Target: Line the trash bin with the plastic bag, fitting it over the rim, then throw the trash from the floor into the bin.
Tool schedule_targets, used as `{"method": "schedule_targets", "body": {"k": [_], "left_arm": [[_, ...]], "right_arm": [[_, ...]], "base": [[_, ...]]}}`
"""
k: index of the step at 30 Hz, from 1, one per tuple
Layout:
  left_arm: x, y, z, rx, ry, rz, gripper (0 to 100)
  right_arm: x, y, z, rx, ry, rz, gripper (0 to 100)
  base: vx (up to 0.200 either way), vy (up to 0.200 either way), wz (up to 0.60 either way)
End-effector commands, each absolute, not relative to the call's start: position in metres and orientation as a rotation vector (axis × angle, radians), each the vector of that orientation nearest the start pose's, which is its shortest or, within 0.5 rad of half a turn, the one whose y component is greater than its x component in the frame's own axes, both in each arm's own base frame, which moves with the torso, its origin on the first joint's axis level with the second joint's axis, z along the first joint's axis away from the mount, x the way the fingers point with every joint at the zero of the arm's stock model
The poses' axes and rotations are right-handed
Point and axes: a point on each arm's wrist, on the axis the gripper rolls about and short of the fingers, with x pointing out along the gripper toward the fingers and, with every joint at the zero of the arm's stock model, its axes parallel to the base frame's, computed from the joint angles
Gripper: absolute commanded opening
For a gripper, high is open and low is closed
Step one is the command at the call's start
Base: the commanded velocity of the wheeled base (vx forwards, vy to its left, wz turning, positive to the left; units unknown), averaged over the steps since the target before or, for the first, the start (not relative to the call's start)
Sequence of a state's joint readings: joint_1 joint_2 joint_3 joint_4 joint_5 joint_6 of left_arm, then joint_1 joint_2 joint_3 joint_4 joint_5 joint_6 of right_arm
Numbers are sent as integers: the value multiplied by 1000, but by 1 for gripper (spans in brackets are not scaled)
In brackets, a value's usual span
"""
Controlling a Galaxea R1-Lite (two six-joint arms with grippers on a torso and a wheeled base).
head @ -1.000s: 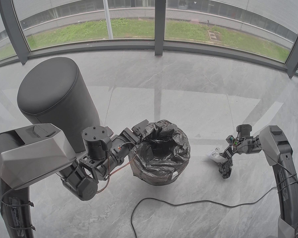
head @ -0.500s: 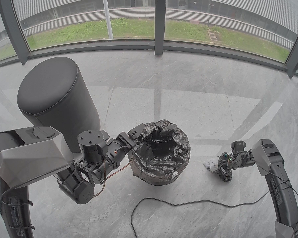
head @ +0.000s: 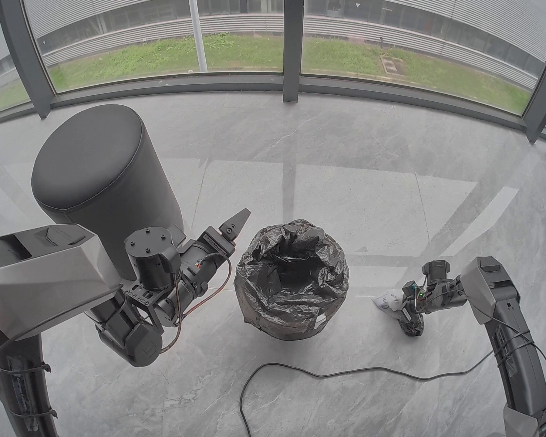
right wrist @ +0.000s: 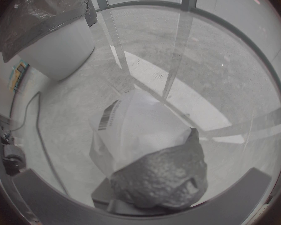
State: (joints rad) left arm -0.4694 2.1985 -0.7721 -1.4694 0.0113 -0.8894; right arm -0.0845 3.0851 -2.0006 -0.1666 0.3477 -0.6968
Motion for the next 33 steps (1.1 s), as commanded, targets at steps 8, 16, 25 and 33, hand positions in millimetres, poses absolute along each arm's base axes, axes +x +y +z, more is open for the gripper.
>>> {"method": "schedule_targets", "body": {"k": [8,16,25,33], "left_arm": [[329,-168,109,-888,105,-471,100],[317,-164,117,-864,93,-479,100],[310,-160,120,-835,91,-475,100],[308,-158,118,-822,97,-467,100]], "right_arm": [[518,-28,44,-353,619,517,0],[444,23,240,-399,384,539,0],[392,197,239,-301,459,873,0],[409,245,166,-256,602,922,0]], "base": [[0,0,0],[0,0,0],[0,0,0],[0,0,0]]}}
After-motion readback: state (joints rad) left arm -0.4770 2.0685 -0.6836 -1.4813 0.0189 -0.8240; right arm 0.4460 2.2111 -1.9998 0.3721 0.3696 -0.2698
